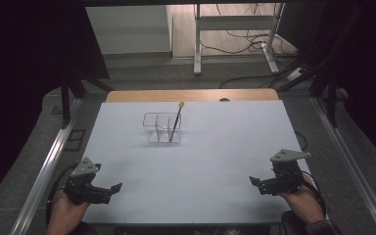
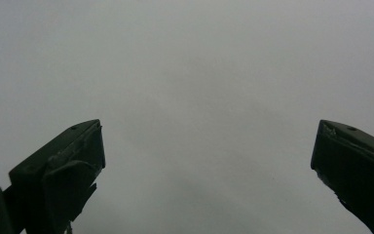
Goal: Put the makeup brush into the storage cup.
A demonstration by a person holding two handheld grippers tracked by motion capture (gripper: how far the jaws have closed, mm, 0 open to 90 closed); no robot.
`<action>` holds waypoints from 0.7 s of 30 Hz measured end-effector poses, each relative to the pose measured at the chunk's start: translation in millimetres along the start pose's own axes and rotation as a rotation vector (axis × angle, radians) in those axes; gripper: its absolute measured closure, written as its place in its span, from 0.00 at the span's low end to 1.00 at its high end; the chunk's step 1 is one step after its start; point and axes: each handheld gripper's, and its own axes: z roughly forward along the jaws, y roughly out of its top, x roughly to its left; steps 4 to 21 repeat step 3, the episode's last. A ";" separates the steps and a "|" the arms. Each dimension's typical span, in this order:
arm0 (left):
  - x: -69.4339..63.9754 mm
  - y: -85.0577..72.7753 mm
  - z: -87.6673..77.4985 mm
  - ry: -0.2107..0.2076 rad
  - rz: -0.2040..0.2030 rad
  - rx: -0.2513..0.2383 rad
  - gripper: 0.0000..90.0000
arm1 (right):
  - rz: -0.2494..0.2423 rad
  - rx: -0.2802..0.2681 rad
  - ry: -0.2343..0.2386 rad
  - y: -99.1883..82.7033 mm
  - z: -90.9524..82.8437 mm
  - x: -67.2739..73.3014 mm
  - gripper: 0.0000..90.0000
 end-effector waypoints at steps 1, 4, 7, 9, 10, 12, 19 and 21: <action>0.0 0.5 0.2 -0.001 0.002 -0.002 0.00 | -0.001 0.002 0.000 -0.1 0.1 -0.1 0.00; -0.3 1.1 0.4 -0.003 0.007 -0.003 0.00 | 0.002 0.003 0.003 -0.3 0.1 -0.6 0.00; -0.3 1.1 0.4 -0.003 0.007 -0.003 0.00 | 0.002 0.003 0.003 -0.3 0.1 -0.6 0.00; -0.3 1.1 0.4 -0.003 0.007 -0.003 0.00 | 0.002 0.003 0.003 -0.3 0.1 -0.6 0.00; -0.3 1.1 0.4 -0.003 0.007 -0.003 0.00 | 0.002 0.003 0.003 -0.3 0.1 -0.6 0.00; -0.3 1.1 0.4 -0.003 0.007 -0.003 0.00 | 0.002 0.003 0.003 -0.3 0.1 -0.6 0.00; -0.3 1.1 0.4 -0.003 0.007 -0.003 0.00 | 0.002 0.003 0.003 -0.3 0.1 -0.6 0.00; -0.3 1.1 0.4 -0.003 0.007 -0.003 0.00 | 0.002 0.003 0.003 -0.3 0.1 -0.6 0.00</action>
